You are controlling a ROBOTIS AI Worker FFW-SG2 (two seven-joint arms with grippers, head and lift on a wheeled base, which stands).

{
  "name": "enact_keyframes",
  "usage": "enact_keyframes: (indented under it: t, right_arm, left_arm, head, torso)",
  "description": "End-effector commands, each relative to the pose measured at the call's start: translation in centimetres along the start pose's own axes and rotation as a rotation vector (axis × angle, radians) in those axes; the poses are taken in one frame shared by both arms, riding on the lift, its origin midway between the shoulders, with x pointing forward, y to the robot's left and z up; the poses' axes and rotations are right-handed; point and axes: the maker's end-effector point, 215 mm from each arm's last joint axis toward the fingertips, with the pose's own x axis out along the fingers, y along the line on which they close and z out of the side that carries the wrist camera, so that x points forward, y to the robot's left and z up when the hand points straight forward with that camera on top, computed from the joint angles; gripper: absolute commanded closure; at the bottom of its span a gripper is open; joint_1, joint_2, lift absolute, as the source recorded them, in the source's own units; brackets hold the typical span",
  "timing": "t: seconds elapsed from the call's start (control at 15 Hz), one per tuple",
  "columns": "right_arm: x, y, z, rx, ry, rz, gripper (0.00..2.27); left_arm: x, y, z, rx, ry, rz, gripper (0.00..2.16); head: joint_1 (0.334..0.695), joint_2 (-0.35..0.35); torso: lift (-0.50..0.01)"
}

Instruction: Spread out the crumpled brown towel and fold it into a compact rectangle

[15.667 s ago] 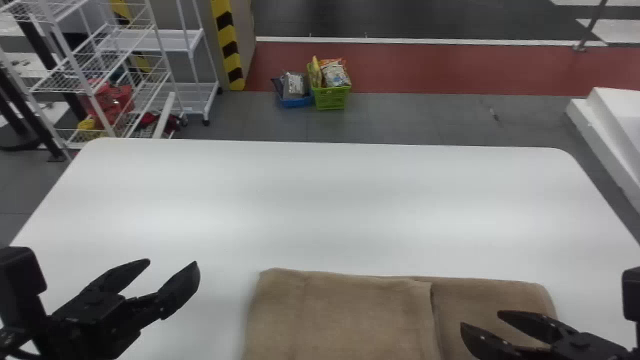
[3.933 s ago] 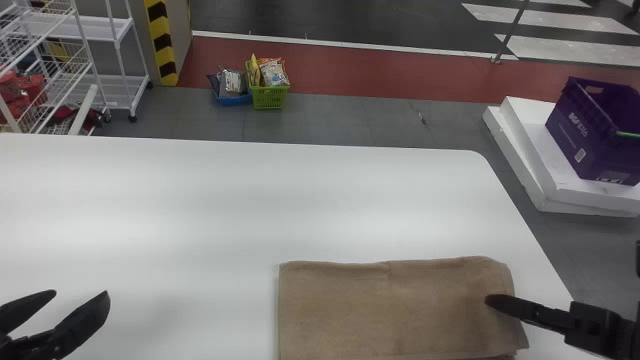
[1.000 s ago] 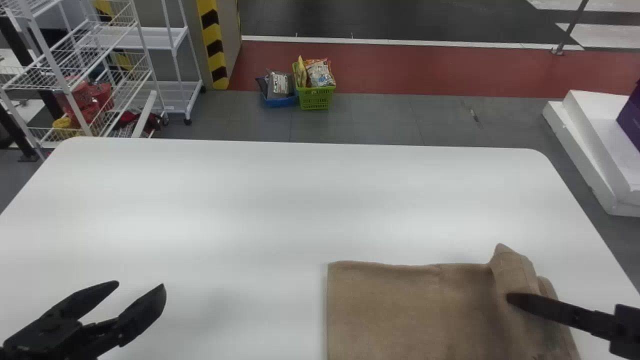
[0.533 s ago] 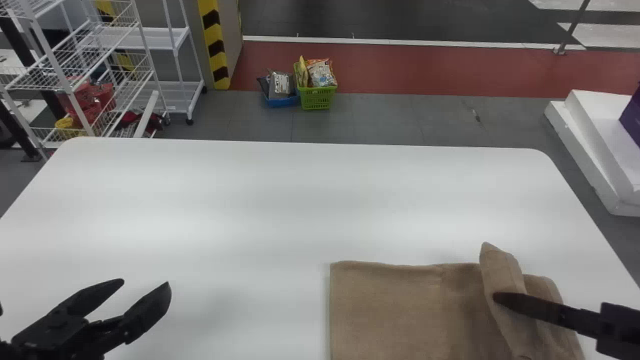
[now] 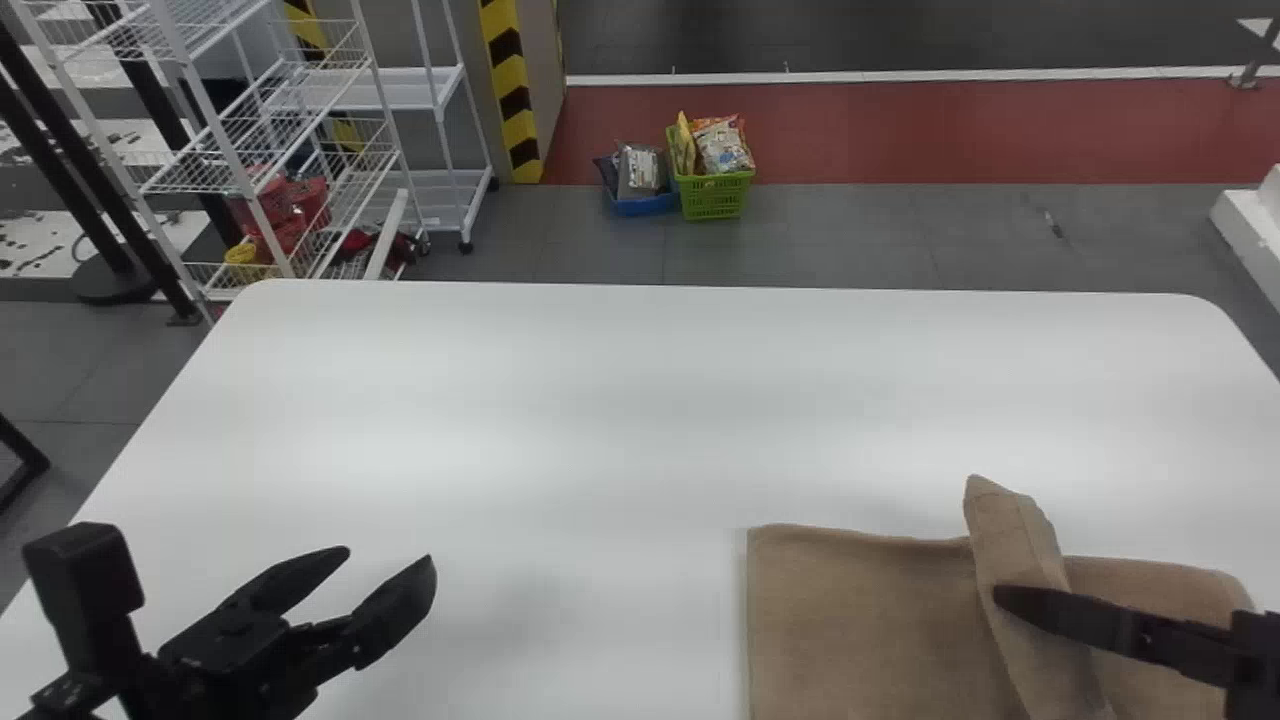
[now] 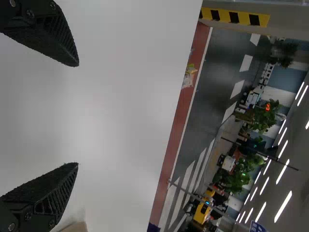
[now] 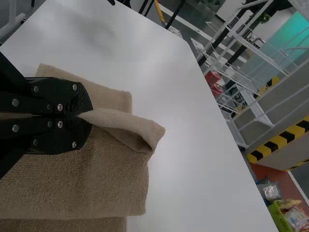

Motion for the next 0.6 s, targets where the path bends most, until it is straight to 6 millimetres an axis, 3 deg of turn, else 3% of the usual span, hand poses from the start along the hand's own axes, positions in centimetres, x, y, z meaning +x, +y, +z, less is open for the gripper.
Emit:
enact_keyframes:
  t: [0.0,0.33,0.53]
  right_arm:
    - [1.3,0.9,-0.7,-0.006,0.027,0.013,1.11]
    - [4.3,2.1,-2.3,-0.029,0.100,0.013,1.11]
    - [5.5,2.8,-2.1,-0.035,0.108,0.025,1.11]
  left_arm:
    - [0.0,0.0,-0.1,-0.004,0.000,-0.001,0.08]
    - [-0.2,0.2,-0.1,-0.008,-0.001,-0.001,0.08]
    - [-0.2,0.2,-0.2,-0.009,0.000,-0.002,0.08]
  head:
    - [0.695,0.128]
    - [0.695,0.182]
    - [0.695,0.205]
  torso:
    - [-0.127]
    - [-0.127]
    - [-0.127]
